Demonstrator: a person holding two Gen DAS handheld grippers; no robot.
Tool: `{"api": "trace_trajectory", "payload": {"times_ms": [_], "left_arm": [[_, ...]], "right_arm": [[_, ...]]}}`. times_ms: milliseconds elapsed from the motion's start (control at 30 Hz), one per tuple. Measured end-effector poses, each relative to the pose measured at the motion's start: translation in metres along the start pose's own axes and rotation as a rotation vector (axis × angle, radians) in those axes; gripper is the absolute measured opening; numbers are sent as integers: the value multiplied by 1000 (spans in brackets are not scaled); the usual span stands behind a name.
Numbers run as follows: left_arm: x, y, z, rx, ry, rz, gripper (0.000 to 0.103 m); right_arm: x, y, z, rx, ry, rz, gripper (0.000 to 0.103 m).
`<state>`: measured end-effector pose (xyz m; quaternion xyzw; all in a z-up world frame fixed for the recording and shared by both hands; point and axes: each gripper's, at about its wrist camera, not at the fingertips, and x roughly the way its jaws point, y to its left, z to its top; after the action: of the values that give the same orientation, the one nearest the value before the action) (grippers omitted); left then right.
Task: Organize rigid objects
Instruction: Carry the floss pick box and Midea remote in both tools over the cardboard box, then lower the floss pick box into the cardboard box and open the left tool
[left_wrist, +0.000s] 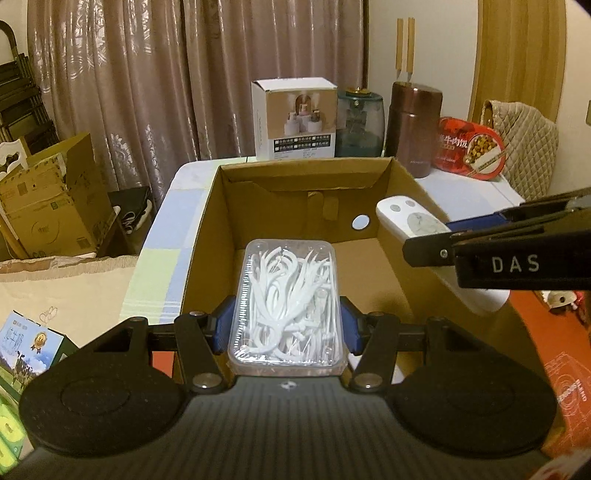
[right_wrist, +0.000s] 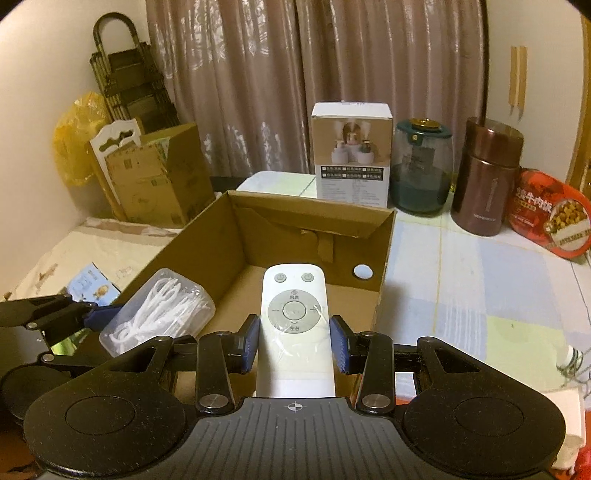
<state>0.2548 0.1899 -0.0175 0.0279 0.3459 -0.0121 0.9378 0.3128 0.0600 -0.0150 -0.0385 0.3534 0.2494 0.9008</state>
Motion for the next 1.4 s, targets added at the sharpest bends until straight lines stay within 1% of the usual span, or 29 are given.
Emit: {"api": "trace_trajectory", "payload": {"times_ms": [100, 300, 700, 833, 867, 900, 1400], "left_arm": [[6, 2, 1, 2, 5, -5, 52], [11, 8, 2, -26, 6, -14, 52], [13, 10, 3, -41, 28, -14, 52], [14, 13, 3, -62, 29, -21, 53], [13, 14, 4, -67, 23, -23, 59], [12, 14, 4, -69, 19, -18, 61], [11, 17, 3, -86, 13, -24, 61]], "right_arm": [[8, -3, 0, 0, 4, -2, 38], [21, -6, -4, 3, 16, -6, 38], [26, -2, -5, -10, 24, -6, 38], [27, -3, -4, -11, 23, -8, 38], [28, -3, -4, -10, 23, -9, 38], [28, -3, -3, -11, 23, -10, 38], [29, -7, -2, -19, 27, -20, 38]]}}
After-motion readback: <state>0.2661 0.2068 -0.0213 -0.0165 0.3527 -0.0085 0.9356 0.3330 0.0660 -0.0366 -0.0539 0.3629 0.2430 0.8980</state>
